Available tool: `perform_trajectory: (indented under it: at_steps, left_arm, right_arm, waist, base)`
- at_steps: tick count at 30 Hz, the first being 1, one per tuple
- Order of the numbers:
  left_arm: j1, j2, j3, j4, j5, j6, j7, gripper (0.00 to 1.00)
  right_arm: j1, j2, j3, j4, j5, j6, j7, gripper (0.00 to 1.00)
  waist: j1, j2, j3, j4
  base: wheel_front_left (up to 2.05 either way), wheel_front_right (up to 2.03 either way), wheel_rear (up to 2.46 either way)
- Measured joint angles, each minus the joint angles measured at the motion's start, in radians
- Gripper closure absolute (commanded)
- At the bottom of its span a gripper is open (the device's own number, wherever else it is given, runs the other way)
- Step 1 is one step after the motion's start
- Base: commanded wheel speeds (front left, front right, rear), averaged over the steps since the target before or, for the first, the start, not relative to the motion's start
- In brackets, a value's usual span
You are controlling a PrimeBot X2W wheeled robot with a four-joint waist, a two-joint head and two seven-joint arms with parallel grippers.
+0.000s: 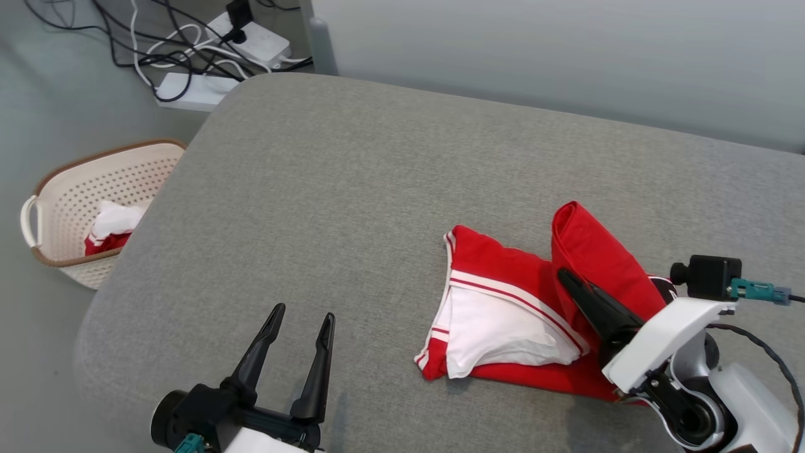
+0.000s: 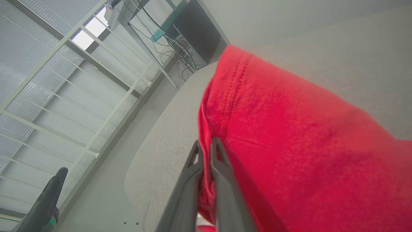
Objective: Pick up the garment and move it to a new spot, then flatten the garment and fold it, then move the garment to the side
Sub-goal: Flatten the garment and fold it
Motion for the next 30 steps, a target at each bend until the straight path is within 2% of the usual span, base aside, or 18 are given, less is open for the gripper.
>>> perform_trajectory:
  at_steps: [14,27,28,30]
  left_arm:
    - [-0.001,0.0,-0.028,-0.001,-0.028,0.016,0.0,0.0]
    - [-0.016,-0.001,-0.047,0.006,-0.042,0.025,0.0,0.0]
    - [-0.017,-0.001,-0.048,0.006,-0.042,0.025,0.0,0.0]
    - [-0.017,-0.001,-0.049,0.007,-0.042,0.025,0.0,0.0]
  right_arm:
    - [-0.089,0.052,0.056,0.108,-0.007,0.0,-0.012,1.0]
    - [-0.125,0.076,0.125,0.198,-0.006,0.0,-0.012,1.0]
    - [-0.127,0.08,0.132,0.207,-0.006,0.0,-0.012,0.81]
    - [-0.131,0.093,0.138,0.221,-0.003,0.0,-0.012,0.0]
  waist:
    - [0.0,0.0,0.039,0.084]
    - [0.0,0.0,0.048,0.102]
    - [0.0,0.0,0.047,0.102]
    - [0.0,0.0,0.046,0.102]
  base:
    - [0.0,0.0,0.0]
    - [0.0,0.0,0.0]
    - [0.0,0.0,0.0]
    - [0.0,0.0,0.0]
